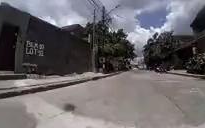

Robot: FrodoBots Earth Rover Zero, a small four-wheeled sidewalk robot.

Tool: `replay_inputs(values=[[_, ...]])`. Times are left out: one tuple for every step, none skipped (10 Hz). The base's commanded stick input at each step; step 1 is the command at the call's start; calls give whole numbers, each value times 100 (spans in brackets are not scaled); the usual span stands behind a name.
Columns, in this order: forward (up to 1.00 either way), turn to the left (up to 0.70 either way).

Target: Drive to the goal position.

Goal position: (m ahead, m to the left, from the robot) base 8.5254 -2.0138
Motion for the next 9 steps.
replay_inputs(values=[[100, -35], [100, -35], [100, -35], [100, -35], [100, -35], [100, -35], [100, -35], [100, -35], [100, -35]])
